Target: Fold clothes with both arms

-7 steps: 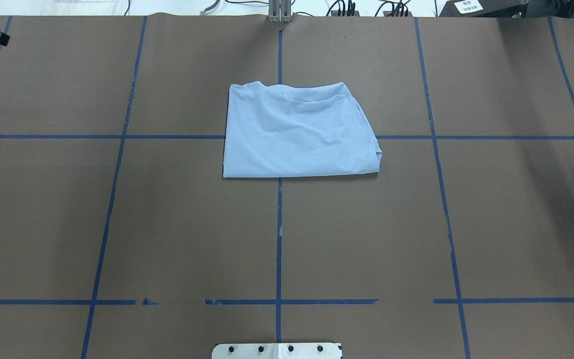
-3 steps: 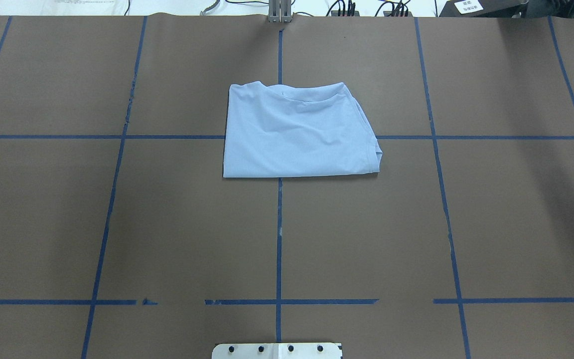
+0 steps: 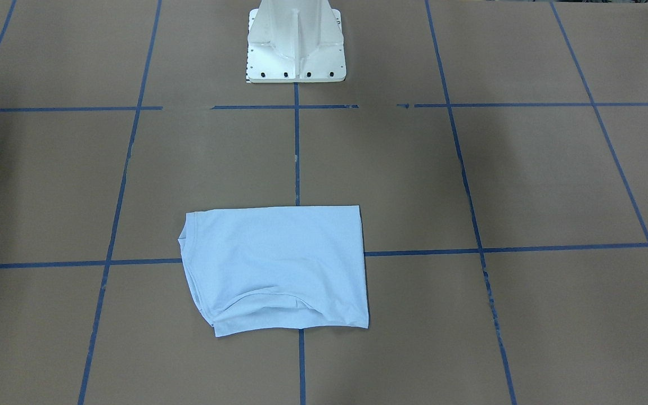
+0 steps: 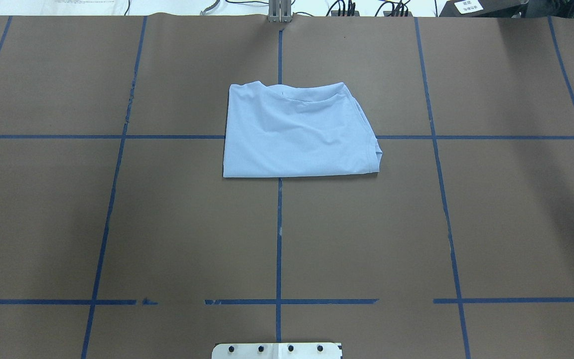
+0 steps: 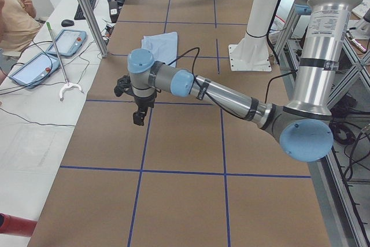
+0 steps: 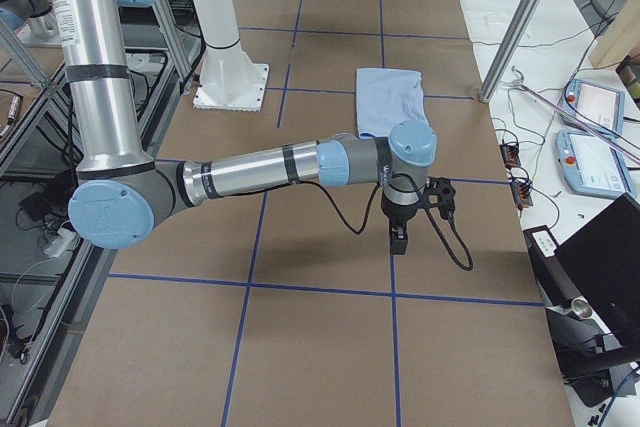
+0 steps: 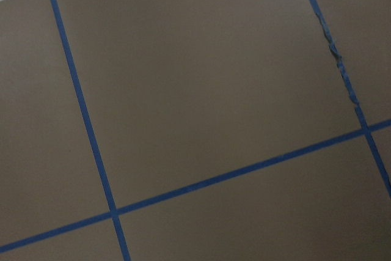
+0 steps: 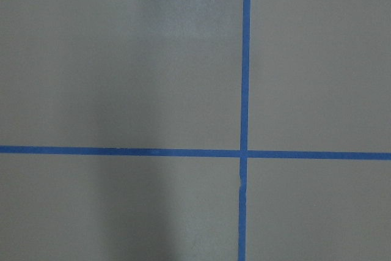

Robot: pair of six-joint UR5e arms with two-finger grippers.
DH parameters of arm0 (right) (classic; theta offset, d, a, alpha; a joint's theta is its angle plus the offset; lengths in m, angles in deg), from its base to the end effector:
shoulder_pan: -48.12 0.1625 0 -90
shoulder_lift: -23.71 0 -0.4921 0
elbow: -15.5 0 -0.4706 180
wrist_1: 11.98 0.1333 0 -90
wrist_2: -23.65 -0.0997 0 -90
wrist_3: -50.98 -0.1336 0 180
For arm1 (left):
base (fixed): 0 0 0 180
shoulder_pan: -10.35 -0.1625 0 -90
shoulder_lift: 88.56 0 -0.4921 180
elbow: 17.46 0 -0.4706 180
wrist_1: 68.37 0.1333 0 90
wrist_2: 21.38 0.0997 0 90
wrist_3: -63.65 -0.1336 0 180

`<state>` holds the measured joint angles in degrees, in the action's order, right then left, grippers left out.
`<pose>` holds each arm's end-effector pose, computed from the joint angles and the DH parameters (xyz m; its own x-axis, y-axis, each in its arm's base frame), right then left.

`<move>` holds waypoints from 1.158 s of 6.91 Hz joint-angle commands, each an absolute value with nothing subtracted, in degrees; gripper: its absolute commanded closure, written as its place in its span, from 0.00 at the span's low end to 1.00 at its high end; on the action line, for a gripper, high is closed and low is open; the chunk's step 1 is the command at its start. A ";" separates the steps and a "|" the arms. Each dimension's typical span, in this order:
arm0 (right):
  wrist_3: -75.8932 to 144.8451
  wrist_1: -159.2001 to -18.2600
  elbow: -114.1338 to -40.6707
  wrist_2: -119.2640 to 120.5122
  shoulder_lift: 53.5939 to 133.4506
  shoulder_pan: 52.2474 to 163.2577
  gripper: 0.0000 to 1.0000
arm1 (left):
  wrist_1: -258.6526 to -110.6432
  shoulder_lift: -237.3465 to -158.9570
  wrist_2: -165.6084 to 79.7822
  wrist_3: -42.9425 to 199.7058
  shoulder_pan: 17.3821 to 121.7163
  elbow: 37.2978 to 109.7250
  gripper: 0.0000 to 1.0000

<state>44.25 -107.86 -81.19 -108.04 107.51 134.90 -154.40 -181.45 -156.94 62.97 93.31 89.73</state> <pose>0.0094 -0.6245 0.6336 0.7424 -0.0060 0.6699 -0.0315 0.9985 0.0438 0.0345 -0.5888 0.5546 0.6692 0.2937 -0.6826 -0.1257 0.9501 0.2856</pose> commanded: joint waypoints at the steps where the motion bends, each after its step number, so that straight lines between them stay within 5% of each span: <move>1: 44.12 -107.70 -83.19 -108.36 111.50 133.21 0.00 | -154.85 -175.41 -157.78 62.86 93.32 92.49 0.00; 8: 37.71 -107.70 -84.69 -109.68 110.38 128.28 0.00 | -157.49 -179.06 -162.62 62.86 93.06 91.53 0.00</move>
<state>37.70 -107.63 -84.90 -109.16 110.74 128.30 -157.54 -177.24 -162.63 62.88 93.06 91.68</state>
